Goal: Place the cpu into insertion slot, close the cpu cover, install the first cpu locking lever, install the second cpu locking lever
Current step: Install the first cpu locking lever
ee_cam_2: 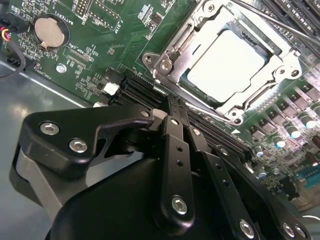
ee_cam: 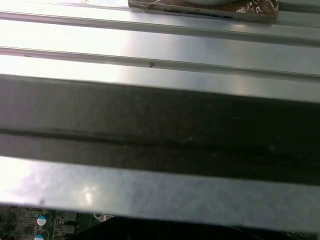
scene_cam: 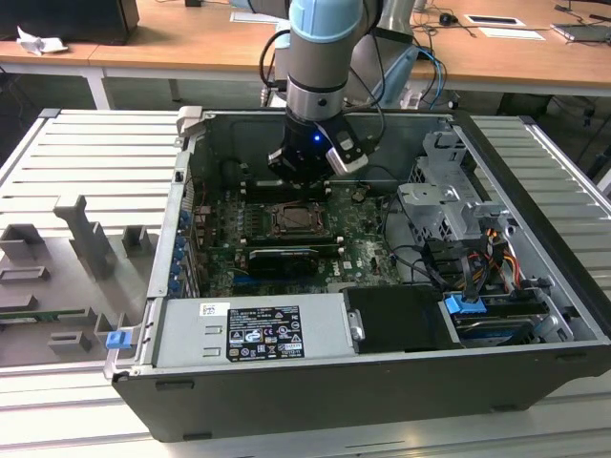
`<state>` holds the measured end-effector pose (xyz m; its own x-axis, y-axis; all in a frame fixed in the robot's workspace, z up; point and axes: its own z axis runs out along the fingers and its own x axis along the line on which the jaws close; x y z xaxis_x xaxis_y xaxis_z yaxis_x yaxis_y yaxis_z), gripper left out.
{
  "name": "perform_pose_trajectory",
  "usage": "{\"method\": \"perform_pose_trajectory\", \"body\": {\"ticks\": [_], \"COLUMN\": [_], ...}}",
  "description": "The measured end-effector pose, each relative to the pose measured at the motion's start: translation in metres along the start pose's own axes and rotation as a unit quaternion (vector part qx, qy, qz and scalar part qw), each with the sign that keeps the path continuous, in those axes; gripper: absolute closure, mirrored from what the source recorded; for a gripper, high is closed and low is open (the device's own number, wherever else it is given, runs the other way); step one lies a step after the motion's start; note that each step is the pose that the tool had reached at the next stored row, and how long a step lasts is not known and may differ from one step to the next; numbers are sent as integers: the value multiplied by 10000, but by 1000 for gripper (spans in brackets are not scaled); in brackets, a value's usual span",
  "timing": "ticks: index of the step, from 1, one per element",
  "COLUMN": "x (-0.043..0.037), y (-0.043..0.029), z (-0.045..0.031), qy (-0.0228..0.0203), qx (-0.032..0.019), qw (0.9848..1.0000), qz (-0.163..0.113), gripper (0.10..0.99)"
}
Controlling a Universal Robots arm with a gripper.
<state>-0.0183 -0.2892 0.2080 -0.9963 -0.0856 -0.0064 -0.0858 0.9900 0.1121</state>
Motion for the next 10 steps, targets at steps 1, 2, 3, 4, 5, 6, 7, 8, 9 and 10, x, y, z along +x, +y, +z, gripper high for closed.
{"method": "perform_pose_trajectory", "body": {"ticks": [1,2,3,4,5,6,7,8,9,10], "x": [-2,-3,-5,-6,-7,-7,-7,-7,-8,-9], "y": [-1,-2,-3,-4,-4,-5,-6,-6,-6,-6], "z": [8,16,23,33,39,43,46,47,48,48], "qy": [0,0,0,0,0,1,1,1,1,0], "qx": [0,0,0,0,0,0,0,1,1,3], "qw": [10000,10000,10000,10000,10000,10000,10000,10000,10000,10000], "qz": [0,0,0,0,0,0,0,0,0,0], "gripper": [980,980,980,980,980,980,980,980,980,980]}}
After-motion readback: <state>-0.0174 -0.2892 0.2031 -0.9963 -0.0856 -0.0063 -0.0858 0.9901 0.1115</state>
